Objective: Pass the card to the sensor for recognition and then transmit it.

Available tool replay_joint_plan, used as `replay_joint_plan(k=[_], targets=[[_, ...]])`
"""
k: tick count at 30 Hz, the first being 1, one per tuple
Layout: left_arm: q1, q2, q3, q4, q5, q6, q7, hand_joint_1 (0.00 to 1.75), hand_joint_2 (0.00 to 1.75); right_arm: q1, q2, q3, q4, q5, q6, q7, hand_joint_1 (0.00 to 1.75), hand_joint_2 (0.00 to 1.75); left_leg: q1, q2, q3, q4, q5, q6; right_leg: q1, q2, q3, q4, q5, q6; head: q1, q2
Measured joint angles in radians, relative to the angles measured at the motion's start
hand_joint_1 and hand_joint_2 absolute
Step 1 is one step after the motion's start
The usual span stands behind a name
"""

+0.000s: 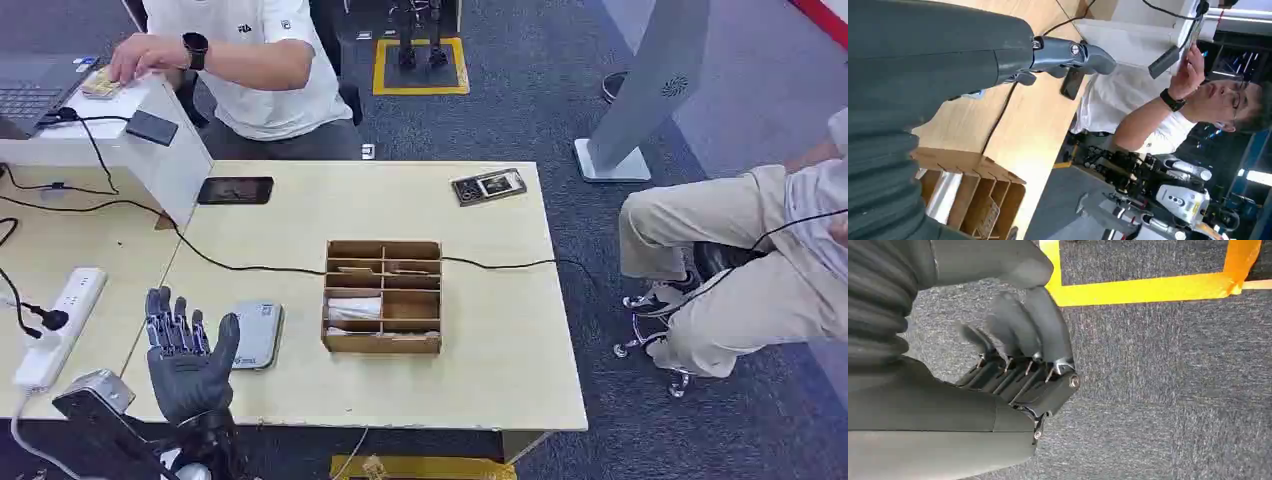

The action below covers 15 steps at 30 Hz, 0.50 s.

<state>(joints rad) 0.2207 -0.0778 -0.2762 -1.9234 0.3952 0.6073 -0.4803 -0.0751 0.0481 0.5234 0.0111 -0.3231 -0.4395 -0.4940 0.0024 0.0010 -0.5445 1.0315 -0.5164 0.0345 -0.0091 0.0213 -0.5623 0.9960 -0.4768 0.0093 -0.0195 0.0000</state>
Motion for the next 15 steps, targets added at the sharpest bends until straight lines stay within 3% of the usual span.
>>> replay_joint_plan(k=[4,5,6,7,8,15], targets=[[0.000,0.000,0.000,0.000,0.000,0.000,0.000,0.00,1.75,0.000,0.000,0.000,0.000,0.000,0.001,0.000,1.75,1.75,0.000,0.000,0.000,0.000,0.000,0.000,0.000,0.000,0.000,0.000,0.000,0.000,0.000,0.000],[0.000,0.000,0.000,0.000,0.001,-0.002,0.002,0.00,1.75,0.000,0.000,0.000,0.000,0.000,0.001,0.000,1.68,1.75,0.000,0.000,0.000,0.000,0.000,0.000,0.000,0.000,0.000,0.000,0.000,0.000,0.000,0.000],[0.000,0.000,0.000,0.000,0.007,-0.007,0.004,0.00,1.75,0.000,0.000,0.000,0.000,0.000,0.001,0.000,0.47,1.75,0.000,0.000,0.000,0.000,0.000,0.000,0.000,0.000,0.000,0.000,0.000,0.000,0.000,0.000],[0.001,0.000,0.000,0.000,0.011,-0.010,0.005,0.00,1.75,0.000,0.000,0.000,0.000,0.000,0.001,0.000,0.47,1.75,0.000,0.000,0.000,0.000,0.000,0.000,0.000,0.000,0.000,0.000,0.000,0.000,0.000,0.000],[0.001,0.000,0.000,0.000,0.015,-0.011,0.005,0.00,1.75,0.000,0.000,0.000,0.000,0.000,0.001,0.000,0.00,1.75,0.000,0.000,0.000,0.000,0.000,0.000,0.000,0.000,0.000,0.000,0.000,0.000,0.000,0.000],[0.002,0.000,0.000,0.000,0.013,-0.011,0.005,0.00,1.75,0.000,0.000,0.001,0.000,0.000,-0.006,0.003,0.00,1.75,0.000,0.000,0.000,0.000,0.000,0.000,0.000,0.000,0.000,0.000,0.000,0.000,0.000,0.000]])
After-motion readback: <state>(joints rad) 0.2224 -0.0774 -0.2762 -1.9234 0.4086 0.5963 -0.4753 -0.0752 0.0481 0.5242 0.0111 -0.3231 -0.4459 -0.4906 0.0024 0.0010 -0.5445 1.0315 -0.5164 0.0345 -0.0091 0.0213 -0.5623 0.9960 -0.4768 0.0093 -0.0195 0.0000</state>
